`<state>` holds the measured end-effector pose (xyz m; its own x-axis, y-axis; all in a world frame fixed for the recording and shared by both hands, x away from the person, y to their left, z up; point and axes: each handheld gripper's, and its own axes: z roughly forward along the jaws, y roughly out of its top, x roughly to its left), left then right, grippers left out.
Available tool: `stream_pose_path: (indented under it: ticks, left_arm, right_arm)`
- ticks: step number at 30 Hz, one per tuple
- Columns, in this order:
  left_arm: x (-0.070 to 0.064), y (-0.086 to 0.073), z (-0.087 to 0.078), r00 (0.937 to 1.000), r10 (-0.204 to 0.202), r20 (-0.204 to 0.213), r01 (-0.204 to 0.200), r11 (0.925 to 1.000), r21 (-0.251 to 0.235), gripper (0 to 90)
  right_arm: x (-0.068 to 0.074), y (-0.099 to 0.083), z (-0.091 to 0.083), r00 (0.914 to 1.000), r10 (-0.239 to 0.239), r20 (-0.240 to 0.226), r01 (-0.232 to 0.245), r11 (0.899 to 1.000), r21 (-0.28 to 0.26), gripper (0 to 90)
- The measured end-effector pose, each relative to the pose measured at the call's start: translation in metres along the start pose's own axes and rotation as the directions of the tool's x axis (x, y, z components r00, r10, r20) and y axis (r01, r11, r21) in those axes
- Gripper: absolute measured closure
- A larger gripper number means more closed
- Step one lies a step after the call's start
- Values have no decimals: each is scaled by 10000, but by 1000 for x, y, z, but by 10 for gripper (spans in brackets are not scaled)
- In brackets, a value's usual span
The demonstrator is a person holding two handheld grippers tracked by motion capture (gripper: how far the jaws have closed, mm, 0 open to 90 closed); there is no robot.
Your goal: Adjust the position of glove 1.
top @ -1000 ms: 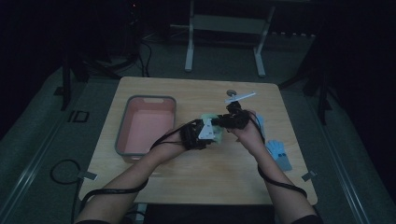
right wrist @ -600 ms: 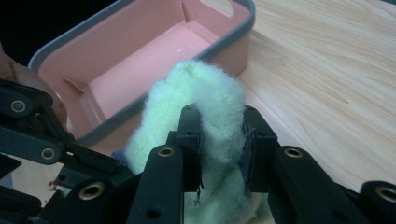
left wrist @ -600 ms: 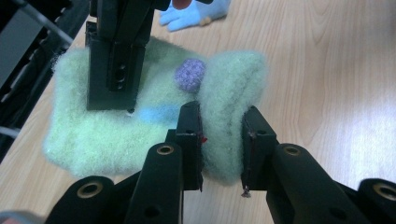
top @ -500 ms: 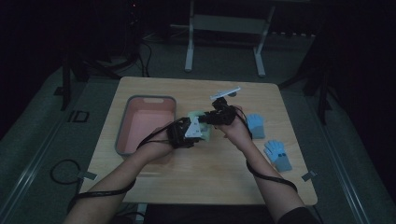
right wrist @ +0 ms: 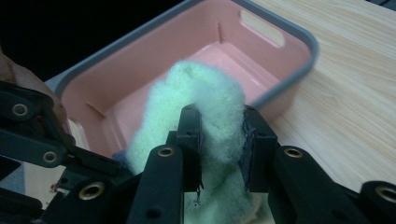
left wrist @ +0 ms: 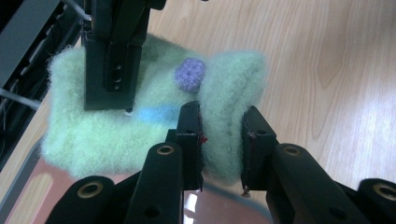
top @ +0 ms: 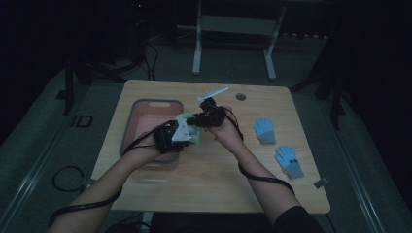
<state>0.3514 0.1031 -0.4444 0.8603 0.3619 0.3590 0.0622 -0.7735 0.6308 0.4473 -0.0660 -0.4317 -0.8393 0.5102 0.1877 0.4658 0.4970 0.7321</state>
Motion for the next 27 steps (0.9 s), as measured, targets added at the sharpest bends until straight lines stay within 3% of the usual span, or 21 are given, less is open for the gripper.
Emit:
stream_pose_path:
  ticks: [14, 22, 27]
  left_arm:
    - [13, -42, -16, 9991, -423, -97, 427, 9981, 443, 738]
    - [24, -73, -21, 9976, -671, 183, 653, 9943, 848, 738]
    - [26, -87, -18, 9984, -531, 215, 502, 9918, 1177, 737]
  right_arm:
    - [24, 23, 44, 9985, -448, -310, 453, 9989, 135, 729]
    - [34, 29, 72, 9977, -170, -652, 183, 9997, 187, 731]
    - [36, 29, 90, 9973, -94, -728, 121, 9993, 357, 733]
